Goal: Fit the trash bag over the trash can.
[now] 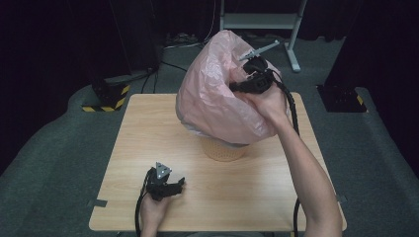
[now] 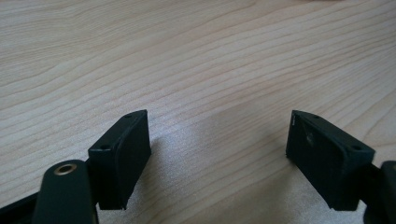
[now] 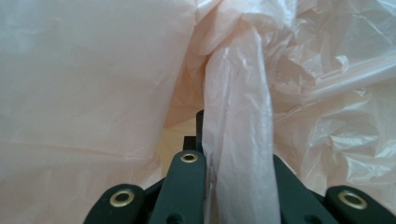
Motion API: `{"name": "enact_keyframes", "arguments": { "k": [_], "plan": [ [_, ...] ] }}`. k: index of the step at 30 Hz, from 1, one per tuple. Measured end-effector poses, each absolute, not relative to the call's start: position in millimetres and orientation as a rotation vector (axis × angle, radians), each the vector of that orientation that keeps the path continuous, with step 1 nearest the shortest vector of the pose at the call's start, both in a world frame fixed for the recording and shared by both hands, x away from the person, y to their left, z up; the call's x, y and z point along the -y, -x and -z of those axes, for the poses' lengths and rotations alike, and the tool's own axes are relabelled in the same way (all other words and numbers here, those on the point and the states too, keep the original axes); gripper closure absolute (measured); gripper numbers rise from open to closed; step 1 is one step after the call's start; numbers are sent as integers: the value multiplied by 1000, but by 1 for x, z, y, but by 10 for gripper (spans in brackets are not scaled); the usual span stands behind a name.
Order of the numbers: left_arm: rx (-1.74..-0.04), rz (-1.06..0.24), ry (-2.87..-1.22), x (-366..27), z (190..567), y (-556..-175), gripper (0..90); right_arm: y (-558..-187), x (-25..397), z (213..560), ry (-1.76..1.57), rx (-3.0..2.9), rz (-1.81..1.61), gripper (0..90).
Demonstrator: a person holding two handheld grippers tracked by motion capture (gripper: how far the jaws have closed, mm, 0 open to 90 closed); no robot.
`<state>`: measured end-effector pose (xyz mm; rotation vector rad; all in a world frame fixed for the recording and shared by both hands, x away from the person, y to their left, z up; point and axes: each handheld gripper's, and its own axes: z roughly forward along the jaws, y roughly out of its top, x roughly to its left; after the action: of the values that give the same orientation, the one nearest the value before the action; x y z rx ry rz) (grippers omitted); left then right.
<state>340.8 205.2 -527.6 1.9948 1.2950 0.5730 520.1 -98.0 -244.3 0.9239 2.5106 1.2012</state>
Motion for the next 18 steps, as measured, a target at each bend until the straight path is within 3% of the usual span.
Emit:
{"name": "enact_keyframes", "arguments": {
  "k": [18],
  "plan": [
    [-1295,-573,-1995,-205,528,-341,219,-524,92,250,-933,-2530,-1169,823]
  ]
}}
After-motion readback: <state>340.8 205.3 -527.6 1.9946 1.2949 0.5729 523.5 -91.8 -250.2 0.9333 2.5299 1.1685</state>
